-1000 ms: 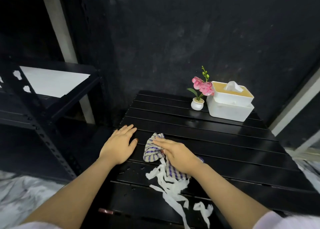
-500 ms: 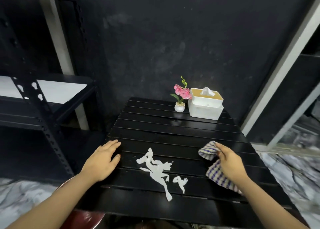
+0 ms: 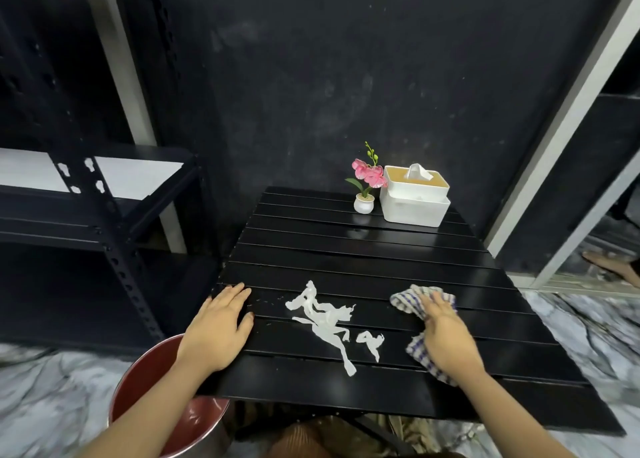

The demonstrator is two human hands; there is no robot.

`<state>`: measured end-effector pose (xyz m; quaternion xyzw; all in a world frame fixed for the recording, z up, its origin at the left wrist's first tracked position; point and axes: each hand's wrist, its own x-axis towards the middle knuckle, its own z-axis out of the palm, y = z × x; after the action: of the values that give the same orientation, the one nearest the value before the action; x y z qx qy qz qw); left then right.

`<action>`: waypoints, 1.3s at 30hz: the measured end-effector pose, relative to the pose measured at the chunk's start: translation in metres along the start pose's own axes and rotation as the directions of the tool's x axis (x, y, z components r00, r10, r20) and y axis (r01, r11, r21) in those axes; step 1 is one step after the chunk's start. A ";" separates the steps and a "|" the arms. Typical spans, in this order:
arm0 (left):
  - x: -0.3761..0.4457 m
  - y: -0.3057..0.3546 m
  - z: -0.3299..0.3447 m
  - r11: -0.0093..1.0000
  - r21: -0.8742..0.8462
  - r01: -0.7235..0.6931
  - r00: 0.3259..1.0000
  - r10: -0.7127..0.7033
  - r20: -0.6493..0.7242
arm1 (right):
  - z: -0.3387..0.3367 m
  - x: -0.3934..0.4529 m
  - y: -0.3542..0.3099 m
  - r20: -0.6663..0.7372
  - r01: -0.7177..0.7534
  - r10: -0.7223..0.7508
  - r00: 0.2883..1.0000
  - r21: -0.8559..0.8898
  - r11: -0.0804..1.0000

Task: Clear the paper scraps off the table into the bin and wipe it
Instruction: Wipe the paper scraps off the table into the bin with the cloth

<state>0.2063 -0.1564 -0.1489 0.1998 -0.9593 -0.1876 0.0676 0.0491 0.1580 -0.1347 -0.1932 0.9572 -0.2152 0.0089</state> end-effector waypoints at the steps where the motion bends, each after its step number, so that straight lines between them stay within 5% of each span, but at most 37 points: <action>1: 0.000 0.000 0.000 1.000 0.007 -0.003 1.000 0.003 -0.002 | 0.006 0.000 -0.011 -0.002 0.020 -0.020 1.000 0.007 1.000; 22: -0.001 0.000 0.002 1.000 0.010 -0.003 1.000 0.003 -0.019 | 0.091 -0.001 -0.155 0.064 0.078 -0.089 0.994 0.157 0.984; 27: -0.001 0.001 0.000 1.000 0.025 -0.003 1.000 0.003 0.008 | 0.084 -0.002 -0.153 0.043 0.028 -0.043 0.998 0.305 0.952; 32: -0.004 0.001 -0.006 1.000 -0.013 0.003 0.998 -0.002 0.066 | 0.049 -0.016 -0.130 -0.068 -0.024 0.083 0.994 0.612 0.790; 39: -0.029 -0.008 -0.014 1.000 -0.012 -0.006 1.000 0.006 0.031 | -0.025 -0.046 -0.009 -0.247 -0.130 0.304 0.920 0.539 0.832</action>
<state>0.2385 -0.1554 -0.1409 0.1936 -0.9597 -0.1961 0.0545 0.0920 0.1779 -0.1112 -0.0346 0.8693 -0.4879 -0.0716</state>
